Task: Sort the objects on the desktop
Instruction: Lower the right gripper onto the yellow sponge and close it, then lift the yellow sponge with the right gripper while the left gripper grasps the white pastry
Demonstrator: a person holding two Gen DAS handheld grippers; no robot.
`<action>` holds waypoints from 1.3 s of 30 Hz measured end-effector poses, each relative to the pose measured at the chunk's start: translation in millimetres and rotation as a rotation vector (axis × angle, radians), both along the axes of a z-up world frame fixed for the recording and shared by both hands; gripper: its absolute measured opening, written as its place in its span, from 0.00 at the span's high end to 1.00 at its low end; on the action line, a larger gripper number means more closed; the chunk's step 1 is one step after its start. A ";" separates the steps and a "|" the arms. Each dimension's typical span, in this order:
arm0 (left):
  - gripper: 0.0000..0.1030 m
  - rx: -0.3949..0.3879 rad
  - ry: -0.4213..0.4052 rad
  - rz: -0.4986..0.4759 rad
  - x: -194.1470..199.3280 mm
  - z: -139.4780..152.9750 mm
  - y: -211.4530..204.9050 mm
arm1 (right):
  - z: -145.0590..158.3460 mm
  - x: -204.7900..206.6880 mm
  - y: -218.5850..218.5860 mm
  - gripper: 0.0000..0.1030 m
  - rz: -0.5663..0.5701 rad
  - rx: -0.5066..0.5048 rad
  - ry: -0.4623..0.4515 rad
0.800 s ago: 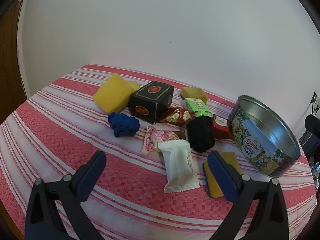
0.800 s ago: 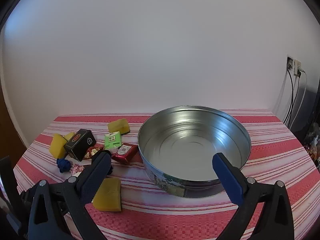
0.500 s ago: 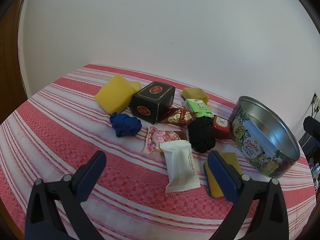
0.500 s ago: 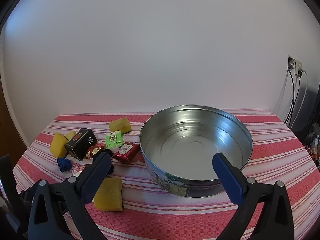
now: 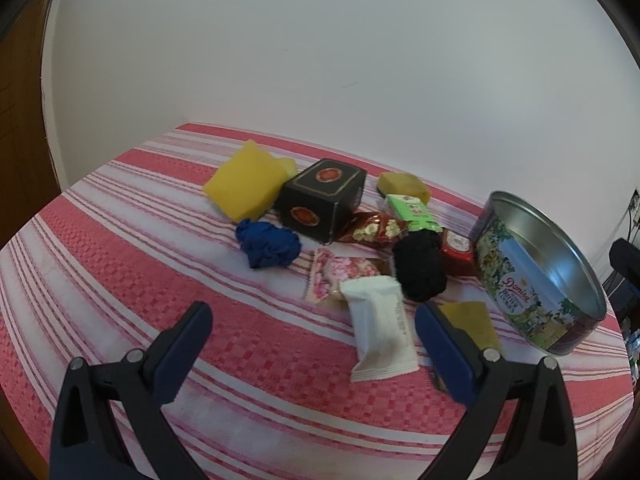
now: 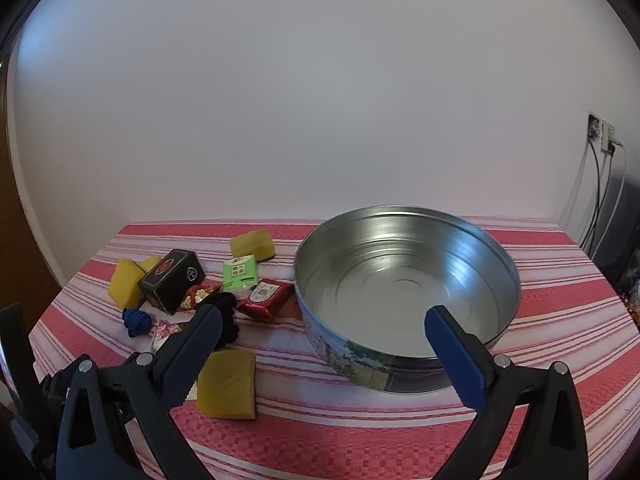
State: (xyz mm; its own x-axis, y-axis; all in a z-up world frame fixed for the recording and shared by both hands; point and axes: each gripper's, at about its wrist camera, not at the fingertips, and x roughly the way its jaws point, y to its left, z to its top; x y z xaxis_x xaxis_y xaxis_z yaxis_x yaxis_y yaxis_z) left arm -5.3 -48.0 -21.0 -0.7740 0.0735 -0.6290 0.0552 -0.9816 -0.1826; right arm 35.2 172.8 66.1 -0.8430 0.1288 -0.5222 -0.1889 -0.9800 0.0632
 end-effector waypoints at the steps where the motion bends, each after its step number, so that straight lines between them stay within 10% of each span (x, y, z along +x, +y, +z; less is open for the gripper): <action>1: 0.01 -0.003 -0.003 0.004 0.3 -1.0 -3.1 | -1.5 0.2 -0.7 0.00 0.012 -0.009 0.002; 7: 0.01 -0.012 -0.024 0.051 3.1 -7.9 -26.1 | -18.8 -2.6 -19.7 0.03 0.149 -0.032 -0.007; 13: 0.01 0.003 -0.028 0.051 7.3 -10.7 -35.9 | -51.1 -26.2 -54.3 0.49 0.264 0.033 -0.145; 21: 0.01 -0.004 -0.048 0.015 4.3 -11.9 -30.0 | -89.6 -56.5 -70.0 0.49 0.338 -0.048 -0.294; 39: 0.01 -0.001 -0.075 -0.001 -3.1 -13.1 -20.4 | -93.2 -60.4 -62.5 0.51 0.399 -0.122 -0.287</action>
